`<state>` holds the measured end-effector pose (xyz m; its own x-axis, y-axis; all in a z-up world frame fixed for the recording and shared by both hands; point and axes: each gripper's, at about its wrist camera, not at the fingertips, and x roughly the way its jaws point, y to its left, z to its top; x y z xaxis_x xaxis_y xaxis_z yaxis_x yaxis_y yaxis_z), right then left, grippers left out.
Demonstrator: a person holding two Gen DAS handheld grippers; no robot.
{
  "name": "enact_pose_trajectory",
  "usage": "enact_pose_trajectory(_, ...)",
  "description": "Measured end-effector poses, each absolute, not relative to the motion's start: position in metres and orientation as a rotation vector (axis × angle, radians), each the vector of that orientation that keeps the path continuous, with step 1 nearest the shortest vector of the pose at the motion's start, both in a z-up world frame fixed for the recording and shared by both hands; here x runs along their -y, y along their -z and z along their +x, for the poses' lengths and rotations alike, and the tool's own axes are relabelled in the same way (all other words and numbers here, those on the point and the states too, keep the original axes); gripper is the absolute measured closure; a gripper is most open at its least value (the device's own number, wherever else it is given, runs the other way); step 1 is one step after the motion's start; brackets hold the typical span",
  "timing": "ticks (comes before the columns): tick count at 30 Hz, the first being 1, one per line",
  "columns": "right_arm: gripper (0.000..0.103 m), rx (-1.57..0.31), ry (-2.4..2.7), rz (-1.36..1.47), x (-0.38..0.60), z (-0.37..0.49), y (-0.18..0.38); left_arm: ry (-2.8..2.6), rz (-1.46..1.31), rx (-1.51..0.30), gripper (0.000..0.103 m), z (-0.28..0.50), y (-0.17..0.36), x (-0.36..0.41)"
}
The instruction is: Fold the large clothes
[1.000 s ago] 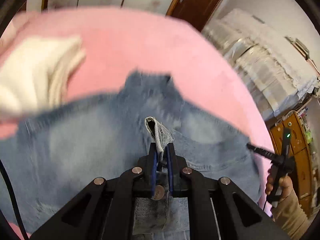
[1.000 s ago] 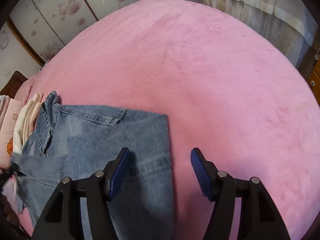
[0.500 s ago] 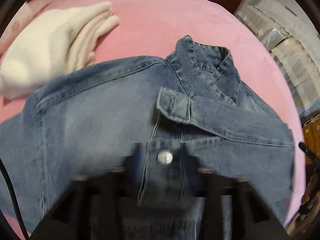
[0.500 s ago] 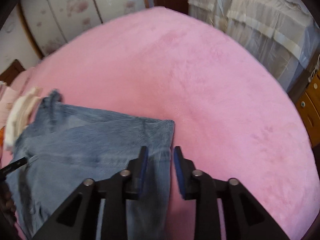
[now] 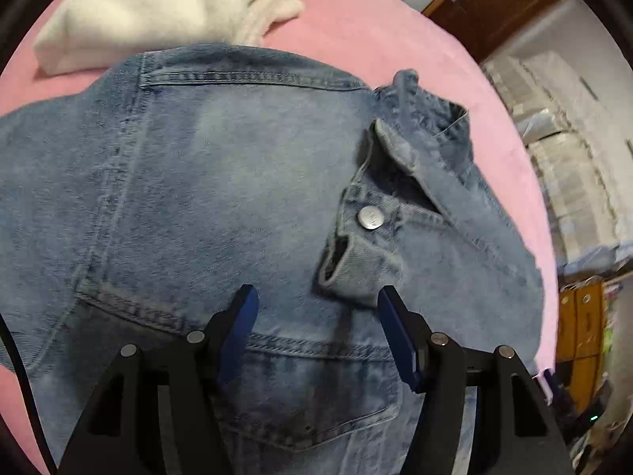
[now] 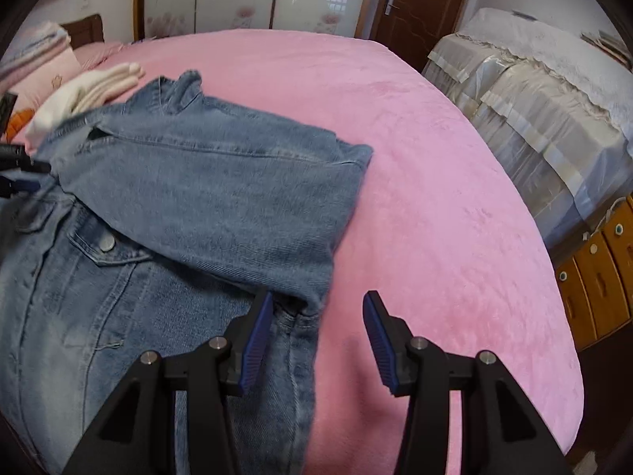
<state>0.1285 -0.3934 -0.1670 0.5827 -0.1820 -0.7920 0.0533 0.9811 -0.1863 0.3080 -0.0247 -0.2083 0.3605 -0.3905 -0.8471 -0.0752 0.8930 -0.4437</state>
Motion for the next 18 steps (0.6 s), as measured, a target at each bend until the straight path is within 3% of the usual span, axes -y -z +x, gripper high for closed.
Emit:
enact_pose_trajectory(2,0.055,-0.946,0.148,-0.191,0.388,0.134,0.175,0.216,-0.48,-1.187,0.046,0.309,0.208,0.029)
enact_pose_trajectory(4,0.056,-0.957,0.147,-0.231,0.381,0.139,0.182,0.236,-0.49,-1.191,0.072,0.312,0.209,0.037)
enact_pose_trajectory(5,0.058,-0.96,0.145,-0.248,0.378,0.138,0.185,0.237,-0.481,-1.2,0.077,0.314,0.21,0.042)
enact_pose_trajectory(7,0.089,-0.974,0.141,-0.286,0.374,0.14,0.192,0.214,-0.436,-1.183,0.089,0.312,0.205,0.049)
enact_pose_trajectory(8,0.09,-0.976,0.135,-0.282,0.374,0.139,0.193,0.211,-0.421,-1.173,0.097,0.311,0.203,0.052)
enact_pose_trajectory(10,0.097,-0.943,0.145,-0.24,0.379,0.132,0.185,0.2,-0.396,-1.148,0.099,0.306,0.194,0.055)
enact_pose_trajectory(14,0.098,-0.958,0.156,-0.016,0.417,0.123,0.187,0.165,-0.343,-1.187,0.099,0.301,0.204,0.055)
enact_pose_trajectory(18,0.098,-0.984,0.167,-0.02,0.416,0.125,0.195,0.172,-0.38,-1.219,0.098,0.301,0.211,0.048)
